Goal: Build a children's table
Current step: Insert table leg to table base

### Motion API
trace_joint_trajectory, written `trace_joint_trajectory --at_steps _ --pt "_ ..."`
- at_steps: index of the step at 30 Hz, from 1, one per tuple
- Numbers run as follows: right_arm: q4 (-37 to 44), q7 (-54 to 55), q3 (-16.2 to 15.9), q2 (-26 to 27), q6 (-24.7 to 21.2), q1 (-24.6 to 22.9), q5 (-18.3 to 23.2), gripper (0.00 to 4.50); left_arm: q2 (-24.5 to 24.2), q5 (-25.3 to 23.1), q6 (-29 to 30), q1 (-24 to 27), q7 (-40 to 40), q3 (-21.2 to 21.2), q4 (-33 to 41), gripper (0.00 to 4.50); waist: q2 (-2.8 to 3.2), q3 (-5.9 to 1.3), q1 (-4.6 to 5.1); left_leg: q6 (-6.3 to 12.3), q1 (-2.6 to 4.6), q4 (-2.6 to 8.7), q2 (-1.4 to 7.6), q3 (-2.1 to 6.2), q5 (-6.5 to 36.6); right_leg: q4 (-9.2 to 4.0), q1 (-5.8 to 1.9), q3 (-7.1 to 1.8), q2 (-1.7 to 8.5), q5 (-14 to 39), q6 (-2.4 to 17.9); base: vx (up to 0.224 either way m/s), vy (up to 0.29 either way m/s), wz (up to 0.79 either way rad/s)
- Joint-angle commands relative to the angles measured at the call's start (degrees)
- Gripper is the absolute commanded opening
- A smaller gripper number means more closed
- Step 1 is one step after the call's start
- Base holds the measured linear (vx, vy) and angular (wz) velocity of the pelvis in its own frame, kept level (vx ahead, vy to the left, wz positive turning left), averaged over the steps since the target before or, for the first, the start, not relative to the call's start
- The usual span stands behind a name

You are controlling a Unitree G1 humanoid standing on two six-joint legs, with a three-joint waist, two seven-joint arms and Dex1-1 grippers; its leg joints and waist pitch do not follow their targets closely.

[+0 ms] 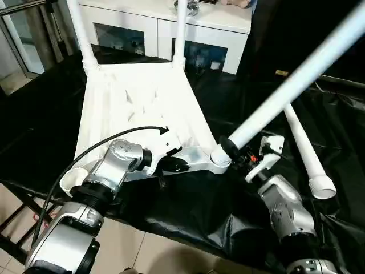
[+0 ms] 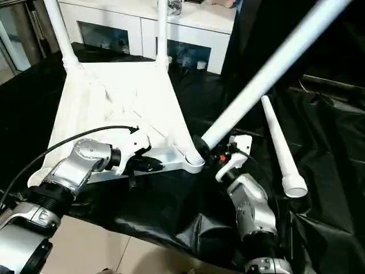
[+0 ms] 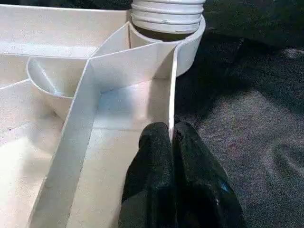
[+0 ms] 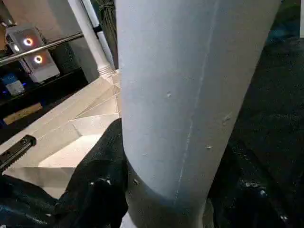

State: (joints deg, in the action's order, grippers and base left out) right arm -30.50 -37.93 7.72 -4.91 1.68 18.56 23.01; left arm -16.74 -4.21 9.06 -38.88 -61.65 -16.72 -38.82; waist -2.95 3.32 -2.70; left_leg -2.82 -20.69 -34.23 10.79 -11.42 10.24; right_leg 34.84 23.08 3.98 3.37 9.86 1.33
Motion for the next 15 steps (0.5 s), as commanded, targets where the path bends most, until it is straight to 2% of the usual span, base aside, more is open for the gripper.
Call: trace_joint_trajectory --at_steps 1,3,5,6,7,11,15 --pt "-2.48 2.06 -1.26 -2.79 -1.4 -2.52 -5.04 1.89 -0.9 -0.21 0.54 -0.21 1.67 0.68 -1.33 0.0 0.62 -3.43 -0.31 0.24 0.79 4.47 2.84 1.88 17.04 -5.51 -2.33 -3.08 5.43 21.82 10.31 0.0 0.0 0.0" --pt "-1.22 1.83 -3.28 -3.85 -1.32 -2.3 -7.01 1.89 -0.87 -0.28 0.42 -0.24 1.68 0.6 -1.41 0.0 0.59 -3.36 -0.28 0.17 0.8 4.48 2.8 1.87 17.12 -5.58 -2.3 -3.1 5.35 22.61 9.83 0.0 0.0 0.0" --pt "-1.17 1.76 -3.98 -4.28 -1.66 -2.04 -7.74 1.89 -0.86 -0.3 0.37 -0.21 1.67 0.56 -1.4 0.0 0.48 -3.31 -0.22 0.22 0.89 4.42 2.74 1.85 17.66 -5.78 -2.22 -3.11 5.41 24.21 9.32 0.0 0.0 0.0" --pt "-1.26 1.78 -5.18 -4.97 -2.36 -1.62 -8.96 1.89 -0.87 -0.35 0.26 -0.11 1.62 0.48 -1.36 0.0 0.43 -3.3 -0.22 0.33 0.84 4.43 2.74 1.9 17.76 -5.88 -2.22 -3.13 5.48 25.06 9.01 0.0 0.0 0.0" --pt "-1.06 1.84 -7.93 -6.36 -4.31 -0.68 -11.71 1.89 -0.95 -0.47 -0.03 0.15 1.45 0.27 -1.19 0.0 0.33 -3.25 -0.19 0.32 0.84 4.44 2.71 1.96 17.63 -5.88 -2.21 -3.03 5.41 25.74 8.7 0.0 0.0 0.0" --pt "-0.46 0.56 -10.13 -7.01 -6.43 0.59 -12.88 1.89 -1.0 -0.57 -0.28 0.45 1.23 0.03 -1.03 0.0 0.15 -3.13 0.18 0.37 0.95 4.43 2.69 2.04 18.82 -6.26 -1.93 -3.01 5.47 28.74 7.59 0.0 0.0 0.0" --pt "-0.19 -1.22 -11.42 -7.67 -7.92 1.67 -12.84 1.89 -1.05 -0.49 -0.64 0.55 0.77 -0.11 -0.85 0.0 -0.08 -3.21 0.29 0.61 0.9 4.49 2.81 2.11 18.55 -6.26 -1.89 -2.98 5.44 28.67 7.31 0.0 0.0 0.0"
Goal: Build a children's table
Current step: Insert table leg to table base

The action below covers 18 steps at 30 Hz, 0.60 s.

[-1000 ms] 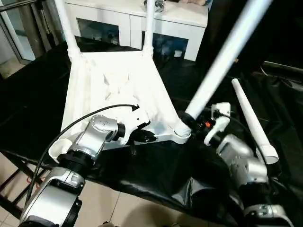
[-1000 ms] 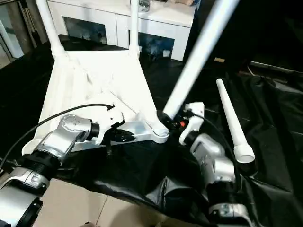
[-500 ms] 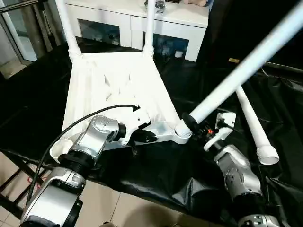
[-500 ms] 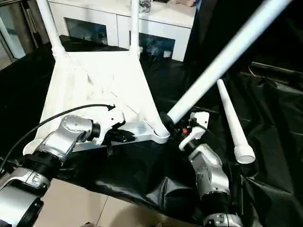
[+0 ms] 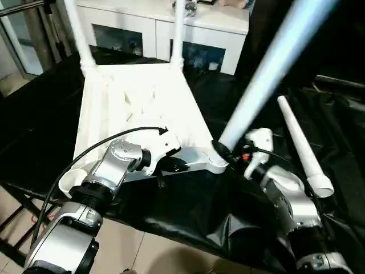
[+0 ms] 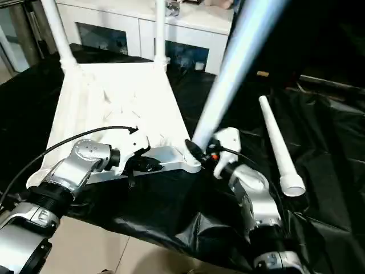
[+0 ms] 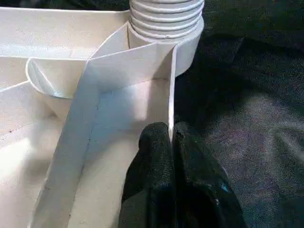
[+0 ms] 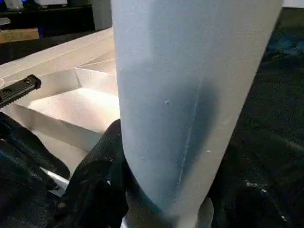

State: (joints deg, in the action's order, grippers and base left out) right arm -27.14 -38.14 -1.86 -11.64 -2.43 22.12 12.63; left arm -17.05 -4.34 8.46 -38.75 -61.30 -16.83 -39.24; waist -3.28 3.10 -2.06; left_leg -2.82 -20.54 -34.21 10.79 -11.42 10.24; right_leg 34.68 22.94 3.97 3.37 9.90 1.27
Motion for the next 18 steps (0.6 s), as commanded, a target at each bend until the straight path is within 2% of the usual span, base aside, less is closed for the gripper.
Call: trace_joint_trajectory --at_steps 1,3,4,5,8,12,13,18 --pt "-4.18 -1.6 -2.05 -1.13 -3.97 -1.19 -2.48 1.89 -0.78 -0.29 -0.3 0.39 0.11 -0.06 -0.44 0.0 0.29 -3.03 -0.31 0.58 0.69 4.48 2.84 2.09 18.51 -6.01 -1.75 -3.02 5.43 27.82 7.62 0.0 0.0 0.0" --pt "-5.22 -3.19 -2.47 -1.53 -4.34 -0.15 -2.32 1.89 -0.9 -0.26 -1.06 0.3 -0.72 -0.34 -0.46 0.0 -0.07 -3.07 -0.22 0.75 0.57 4.42 2.78 2.02 18.39 -5.97 -1.86 -3.02 5.47 27.33 7.89 0.0 0.0 0.0" --pt "-5.52 -4.71 -2.89 -1.93 -4.76 0.37 -2.2 1.89 -1.01 -0.15 -1.86 0.23 -1.6 -0.61 -0.38 0.0 0.02 -3.08 -0.28 0.85 0.58 4.35 2.77 2.0 18.07 -5.97 -1.84 -3.05 5.53 27.4 7.9 0.0 0.0 0.0" --pt "-6.03 -6.88 -3.14 -2.22 -4.84 0.88 -1.68 1.89 -1.09 0.59 -3.48 0.37 -3.38 -0.68 0.1 0.0 -0.21 -3.05 -0.21 1.09 0.53 4.31 2.74 1.98 17.98 -6.02 -1.88 -3.02 5.55 27.96 7.78 0.0 0.0 0.0" --pt "-6.78 -10.32 -3.31 -2.8 -4.6 1.56 -0.85 1.89 -1.27 2.25 -5.98 0.9 -7.05 -0.83 1.69 0.0 -0.35 -3.08 -0.38 1.5 0.5 4.32 2.83 1.94 17.05 -5.95 -1.84 -3.1 5.6 27.39 7.61 0.0 0.0 0.0" --pt "-7.82 -15.86 -4.39 -4.15 -3.35 1.83 -0.11 1.89 -2.06 2.8 -5.95 1.38 -10.0 -1.72 3.59 0.0 -0.17 -3.16 -0.44 1.5 0.63 4.47 3.12 1.86 16.29 -5.54 -1.82 -3.14 5.5 23.94 8.98 0.0 0.0 0.0" --pt "-8.01 -17.26 -4.79 -4.55 -3.18 1.83 -0.19 1.89 -2.16 2.83 -6.1 1.43 -10.23 -1.79 3.8 0.0 -0.22 -3.28 -0.46 1.53 0.58 4.48 3.08 1.84 15.98 -5.4 -2.06 -3.08 5.47 22.66 9.52 0.0 0.0 0.0" --pt "-7.95 -23.4 -6.98 -6.57 -2.82 1.47 -1.19 1.89 -3.32 3.35 -7.56 1.46 -12.41 -1.6 4.4 0.0 -0.14 -3.32 -0.67 1.61 0.6 4.47 3.19 1.73 15.27 -5.07 -2.21 -3.23 5.51 19.58 10.9 0.0 0.0 0.0"
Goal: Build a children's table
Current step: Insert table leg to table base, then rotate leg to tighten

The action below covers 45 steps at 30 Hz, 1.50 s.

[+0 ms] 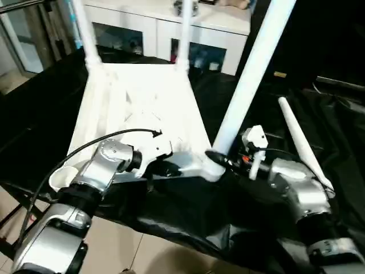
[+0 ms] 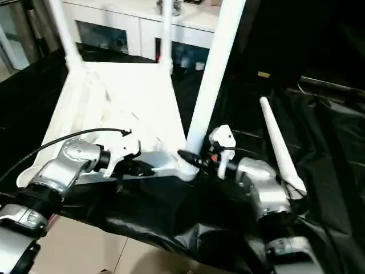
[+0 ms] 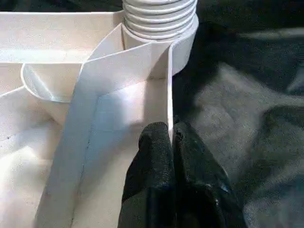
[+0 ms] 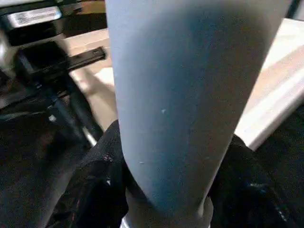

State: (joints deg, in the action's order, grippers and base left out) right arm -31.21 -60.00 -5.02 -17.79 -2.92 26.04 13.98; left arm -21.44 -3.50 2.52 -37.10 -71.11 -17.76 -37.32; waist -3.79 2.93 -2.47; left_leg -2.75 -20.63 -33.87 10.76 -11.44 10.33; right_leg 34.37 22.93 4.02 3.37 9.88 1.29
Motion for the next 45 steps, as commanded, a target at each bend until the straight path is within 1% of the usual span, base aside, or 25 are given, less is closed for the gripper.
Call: trace_joint_trajectory --at_steps 1,3,8,11,12,13,15,17,18,19,21,22,23,24,25,26,27,28,30,31,32,35,38,42,45 --pt "-4.02 -1.93 -3.94 -0.54 -1.93 -2.48 -2.82 1.89 0.94 2.6 -1.6 -0.22 -2.8 -0.53 2.54 0.0 0.32 -3.15 -0.32 1.54 0.72 4.12 3.18 1.69 15.08 -4.75 -2.18 -3.28 5.49 19.32 11.01 0.0 0.0 0.0" --pt "-4.89 -1.87 -3.94 -0.46 -0.19 -2.38 -3.49 1.89 0.9 2.73 -1.66 -0.41 -2.69 -0.04 2.24 0.0 0.31 -3.14 -0.39 1.28 0.73 4.11 3.18 1.71 15.38 -4.81 -2.17 -3.24 5.59 20.01 11.0 0.0 0.0 0.0" --pt "-8.7 4.69 -0.96 2.14 2.18 -1.09 -3.51 1.89 2.26 3.39 0.06 -1.42 0.63 2.17 1.22 0.0 0.12 -2.96 -0.15 0.55 0.81 4.22 3.16 1.87 16.97 -5.15 -1.99 -3.16 5.65 23.87 10.25 0.0 0.0 0.0" --pt "-12.69 12.15 1.5 4.1 2.63 0.77 -3.92 1.89 3.19 2.59 0.3 -2.51 3.31 2.55 -0.18 0.0 0.18 -2.71 0.58 -0.48 0.68 4.4 2.96 2.34 19.23 -5.78 -1.89 -2.82 5.75 30.65 7.94 0.0 0.0 0.0" --pt "-12.8 12.34 1.54 4.14 2.65 0.82 -3.95 1.89 3.22 2.59 0.34 -2.54 3.36 2.56 -0.21 0.0 0.19 -2.77 0.6 -0.57 0.76 4.33 2.93 2.37 19.53 -5.93 -1.9 -2.78 5.8 31.49 7.6 0.0 0.0 0.0" --pt "-15.76 17.88 2.66 5.21 2.66 2.39 -4.52 1.89 4.36 2.43 1.56 -3.49 5.68 3.12 -1.08 0.0 0.48 -2.76 0.59 -0.74 1.04 4.25 2.92 2.37 20.09 -6.12 -1.59 -2.81 5.79 32.27 7.27 0.0 0.0 0.0" --pt "-18.65 23.33 3.47 6.3 3.02 3.99 -5.13 1.89 5.71 1.95 3.01 -4.68 8.79 3.66 -2.26 0.0 0.44 -2.66 0.99 -1.36 1.05 4.3 2.77 2.52 21.19 -6.32 -1.54 -2.48 5.75 34.2 6.72 0.0 0.0 0.0" --pt "-20.57 27.26 3.49 7.18 3.6 5.23 -6.01 1.89 7.01 1.1 4.04 -5.9 12.25 4.0 -3.69 0.0 0.76 -2.75 1.0 -1.52 0.99 4.46 2.86 2.77 21.8 -6.46 -1.66 -2.36 5.79 33.63 6.34 0.0 0.0 0.0" --pt "-20.94 27.93 3.43 7.35 3.73 5.47 -6.2 1.89 7.27 0.9 4.24 -6.15 12.99 4.06 -4.0 0.0 0.71 -2.7 1.08 -1.48 1.08 4.48 2.84 2.68 22.16 -6.59 -1.52 -2.35 5.65 33.49 6.35 0.0 0.0 0.0" --pt "-22.43 30.89 3.35 8.46 4.15 6.63 -6.9 1.89 8.75 -0.1 5.26 -7.31 16.86 4.17 -5.44 0.0 0.89 -2.84 0.89 -1.44 1.51 4.36 2.84 2.59 22.7 -6.59 -1.31 -2.43 5.67 32.49 6.73 0.0 0.0 0.0" --pt "-24.34 34.72 3.38 9.98 4.45 8.18 -7.62 1.89 10.97 -1.1 7.07 -8.84 22.21 4.54 -7.41 0.0 0.79 -2.81 0.99 -1.56 1.54 4.33 2.85 2.46 22.82 -6.51 -1.12 -2.51 5.55 31.2 7.37 0.0 0.0 0.0" --pt "-26.78 40.13 4.04 12.38 4.43 10.38 -7.85 1.89 14.83 -2.16 9.17 -11.03 29.84 5.13 -10.41 0.0 0.89 -2.89 1.08 -1.77 1.65 4.31 2.76 2.31 22.54 -6.3 -1.06 -2.52 5.36 29.16 8.32 0.0 0.0 0.0" --pt "-26.78 40.13 4.04 12.38 4.43 10.38 -7.85 1.89 14.83 -2.16 9.17 -11.03 29.84 5.13 -10.41 0.0 0.91 -2.93 0.81 -1.8 2.05 4.23 2.81 2.31 22.96 -6.46 -1.03 -2.39 5.34 28.5 8.61 0.0 0.0 0.0" --pt "-27.46 41.3 4.35 13.08 4.53 10.95 -7.74 1.89 15.98 -2.46 9.54 -11.63 31.72 5.1 -11.29 0.0 0.78 -2.97 0.75 -1.39 2.02 4.13 2.71 2.11 22.79 -6.52 -1.02 -2.5 5.36 27.89 8.77 0.0 0.0 0.0" --pt "-28.52 43.04 5.04 14.14 4.56 11.71 -7.18 1.89 17.56 -2.77 9.73 -12.44 34.51 5.07 -12.59 0.0 0.75 -2.99 0.59 -0.68 1.4 4.26 2.65 2.17 21.51 -6.32 -1.57 -2.55 5.46 26.34 8.89 0.0 0.0 0.0" --pt "-28.94 43.6 5.25 14.43 4.62 11.97 -6.98 1.89 17.97 -2.8 9.82 -12.69 35.3 5.09 -12.99 0.0 0.82 -3.13 0.5 -0.35 1.36 4.3 2.71 2.05 20.53 -6.16 -1.55 -2.66 5.37 24.48 9.15 0.0 0.0 0.0" --pt "-29.15 43.97 5.37 14.61 4.65 12.09 -6.89 1.89 18.18 -2.87 9.81 -12.78 35.47 4.95 -13.16 0.0 0.82 -3.13 0.5 -0.35 1.36 4.3 2.71 2.05 20.53 -6.16 -1.55 -2.66 5.37 24.48 9.15 0.0 0.0 0.0" --pt "-29.31 44.22 5.44 14.73 4.71 12.18 -6.87 1.89 18.3 -2.93 9.81 -12.82 35.47 4.81 -13.25 0.0 0.73 -3.22 0.34 0.19 1.21 4.28 2.71 1.89 19.35 -5.87 -1.76 -2.77 5.42 21.69 9.94 0.0 0.0 0.0" --pt "-29.64 44.48 5.39 14.83 4.91 12.32 -6.97 1.89 18.31 -3.11 9.56 -12.84 35.23 4.41 -13.36 0.0 0.71 -3.29 0.23 0.76 1.05 4.24 2.68 1.79 18.41 -5.73 -1.9 -2.8 5.4 20.44 10.25 0.0 0.0 0.0" --pt "-30.24 44.79 5.69 15.06 5.06 12.56 -7.06 1.89 18.32 -3.05 9.47 -12.8 34.86 4.33 -13.45 0.0 1.34 -3.33 0.1 0.85 1.06 4.28 2.69 1.83 17.84 -5.58 -1.99 -2.85 5.45 19.38 10.62 0.0 0.0 0.0" --pt "-30.72 44.96 6.05 15.28 5.06 12.75 -6.97 1.89 18.26 -3.07 9.51 -12.72 34.51 4.27 -13.42 0.0 0.92 -3.32 0.3 1.04 0.99 4.25 2.66 1.69 17.82 -5.64 -2.0 -2.82 5.3 18.9 10.78 0.0 0.0 0.0" --pt "-32.16 45.71 6.84 15.74 5.42 13.47 -7.09 1.89 18.29 -3.13 9.38 -12.88 34.11 4.39 -13.91 0.0 0.96 -3.23 0.26 1.06 1.03 4.27 2.61 1.73 18.31 -5.83 -2.01 -2.74 5.4 21.03 10.51 0.0 0.0 0.0" --pt "-33.02 45.85 6.88 15.88 5.56 14.09 -7.43 1.89 18.14 -2.93 8.98 -13.11 33.85 4.42 -14.29 0.0 1.16 -3.02 0.5 0.32 1.28 4.43 2.69 1.94 20.67 -6.32 -1.64 -2.53 5.31 25.02 9.28 0.0 0.0 0.0" --pt "-33.31 44.59 5.74 15.56 5.14 14.67 -8.43 1.89 17.82 -2.78 8.78 -13.11 33.36 4.47 -14.19 0.0 1.15 -3.04 0.59 -0.07 1.29 4.54 2.77 2.09 21.63 -6.33 -1.57 -2.52 5.3 25.57 8.91 0.0 0.0 0.0" --pt "-33.5 43.83 6.19 15.66 5.54 14.92 -8.26 1.89 17.74 -2.7 8.74 -13.07 33.16 4.5 -14.12 0.0 1.16 -2.96 0.61 0.05 1.33 4.54 2.74 2.06 22.17 -6.46 -1.46 -2.54 5.36 26.02 8.89 0.0 0.0 0.0"
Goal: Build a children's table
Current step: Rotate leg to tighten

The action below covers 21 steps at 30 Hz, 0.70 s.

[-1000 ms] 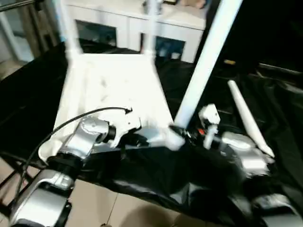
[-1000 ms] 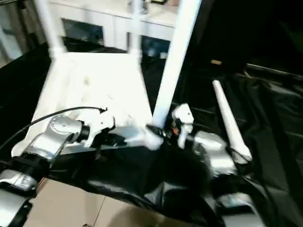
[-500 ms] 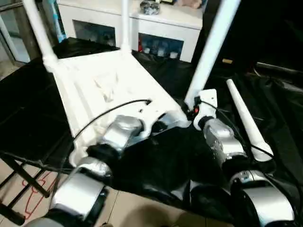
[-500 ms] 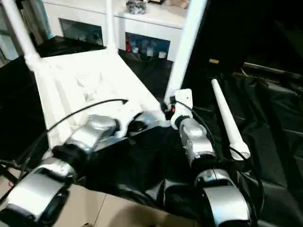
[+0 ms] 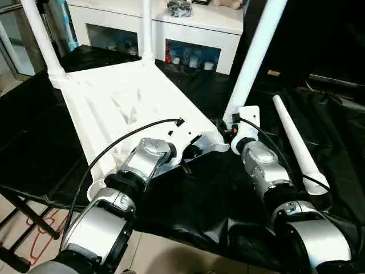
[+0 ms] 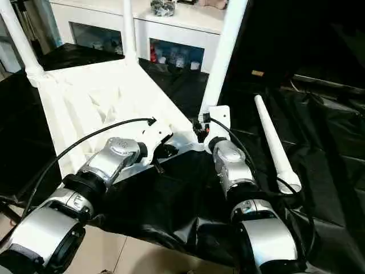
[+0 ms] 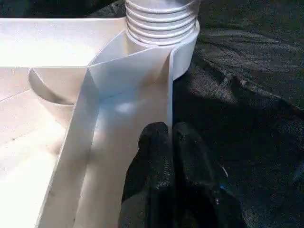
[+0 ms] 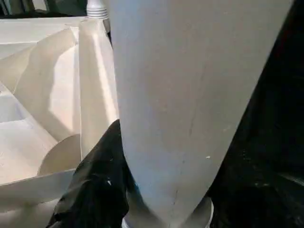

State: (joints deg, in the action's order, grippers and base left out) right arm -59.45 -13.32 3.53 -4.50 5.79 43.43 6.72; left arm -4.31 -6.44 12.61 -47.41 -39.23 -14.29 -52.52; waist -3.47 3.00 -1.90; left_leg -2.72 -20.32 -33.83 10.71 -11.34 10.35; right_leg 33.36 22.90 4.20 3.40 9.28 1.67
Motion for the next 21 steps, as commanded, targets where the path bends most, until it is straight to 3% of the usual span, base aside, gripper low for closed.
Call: trace_joint_trajectory --at_steps 1,6,17,21 --pt "-5.41 -3.18 -1.53 2.52 -3.06 -2.21 -0.43 2.45 0.57 0.29 -1.4 -2.74 1.13 1.05 1.08 0.0 0.84 -3.03 0.05 0.04 1.05 4.51 2.79 1.97 22.33 -5.5 -1.39 -2.71 5.35 27.09 8.38 0.0 0.0 0.0" --pt "-5.25 -4.77 0.0 2.79 -3.08 -1.52 0.7 2.86 0.35 0.47 -2.56 -2.58 -0.07 0.82 1.29 0.0 0.74 -3.06 0.08 0.41 0.8 4.6 2.84 2.03 21.6 -5.47 -1.56 -2.71 5.42 27.04 8.28 0.0 0.0 0.0" --pt "-2.93 -10.95 0.82 0.58 -2.75 -0.79 1.43 3.7 -1.46 1.39 -3.82 -0.71 -5.33 0.15 4.57 0.0 0.84 -3.19 -0.02 1.31 0.53 4.52 2.91 1.69 18.56 -5.01 -1.95 -2.99 5.58 22.67 10.49 0.0 0.0 0.0" --pt "-0.67 -14.35 0.08 -1.35 -2.61 -1.44 1.21 3.94 -2.58 1.62 -4.5 0.12 -7.64 -0.2 6.07 0.0 0.95 -3.49 -0.4 2.22 0.31 4.36 3.03 1.42 14.46 -4.16 -2.36 -3.13 5.54 15.79 12.69 0.0 0.0 0.0"
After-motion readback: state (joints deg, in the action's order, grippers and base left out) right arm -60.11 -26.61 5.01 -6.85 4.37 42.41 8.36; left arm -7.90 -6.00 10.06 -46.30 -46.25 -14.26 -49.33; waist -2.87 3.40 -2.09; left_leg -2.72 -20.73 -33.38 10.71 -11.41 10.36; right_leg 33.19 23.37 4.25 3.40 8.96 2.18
